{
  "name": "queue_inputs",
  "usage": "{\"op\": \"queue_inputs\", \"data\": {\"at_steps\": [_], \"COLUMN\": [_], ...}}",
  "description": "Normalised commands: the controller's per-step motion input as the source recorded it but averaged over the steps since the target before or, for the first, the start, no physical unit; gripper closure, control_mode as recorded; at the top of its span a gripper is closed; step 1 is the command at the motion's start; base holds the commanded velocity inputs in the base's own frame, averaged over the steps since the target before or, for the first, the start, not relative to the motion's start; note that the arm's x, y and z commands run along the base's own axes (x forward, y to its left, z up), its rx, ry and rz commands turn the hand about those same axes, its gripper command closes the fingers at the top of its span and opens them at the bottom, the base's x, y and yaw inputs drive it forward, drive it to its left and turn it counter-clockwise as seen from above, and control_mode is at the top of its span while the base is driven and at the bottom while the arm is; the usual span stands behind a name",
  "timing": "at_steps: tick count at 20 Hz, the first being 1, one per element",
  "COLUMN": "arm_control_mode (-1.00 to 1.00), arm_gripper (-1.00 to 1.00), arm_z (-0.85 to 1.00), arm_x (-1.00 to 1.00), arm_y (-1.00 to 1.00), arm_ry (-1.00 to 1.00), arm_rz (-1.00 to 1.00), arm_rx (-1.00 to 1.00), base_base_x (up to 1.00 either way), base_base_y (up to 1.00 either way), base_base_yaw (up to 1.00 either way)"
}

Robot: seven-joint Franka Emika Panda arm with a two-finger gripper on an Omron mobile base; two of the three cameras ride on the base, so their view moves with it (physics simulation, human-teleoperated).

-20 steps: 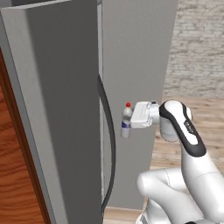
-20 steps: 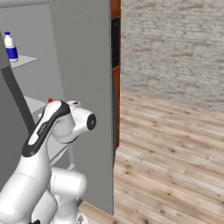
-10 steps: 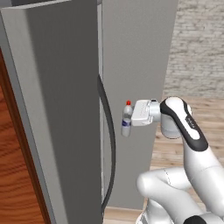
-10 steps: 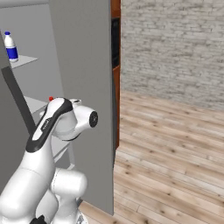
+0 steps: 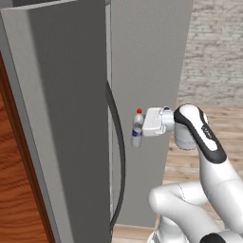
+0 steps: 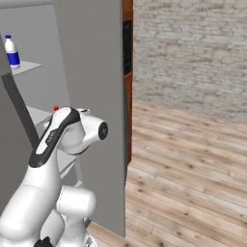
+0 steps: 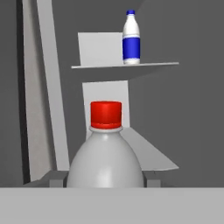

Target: Take the bottled waters from the counter and place them in the freezer to freeze. Close the freezer door after placing the bottles.

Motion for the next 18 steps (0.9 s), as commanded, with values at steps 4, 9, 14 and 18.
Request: {"op": "queue_inputs", "data": {"at_steps": [4,9,14,18], "arm_control_mode": [-1.0,-1.0,-1.0,-1.0], "arm_gripper": [1.0,1.0,1.0,1.0], "arm_z": [0.32,0.37,0.14,0.07], "arm_x": [0.03,0.21,0.18,0.04], "arm_y": [0.08,0.02,0.27,0.45], "arm_ry": [-0.06,-0.06,-0.03,-0.07], "arm_rz": [0.02,0.0,0.0,0.0], "arm_rx": [0.0,0.0,-0.04,-0.03], "base_base_x": [0.0,0.0,0.0,0.0], "base_base_y": [0.0,0.0,0.0,0.0], "base_base_yaw": [0.0,0.0,0.0,0.0]}}
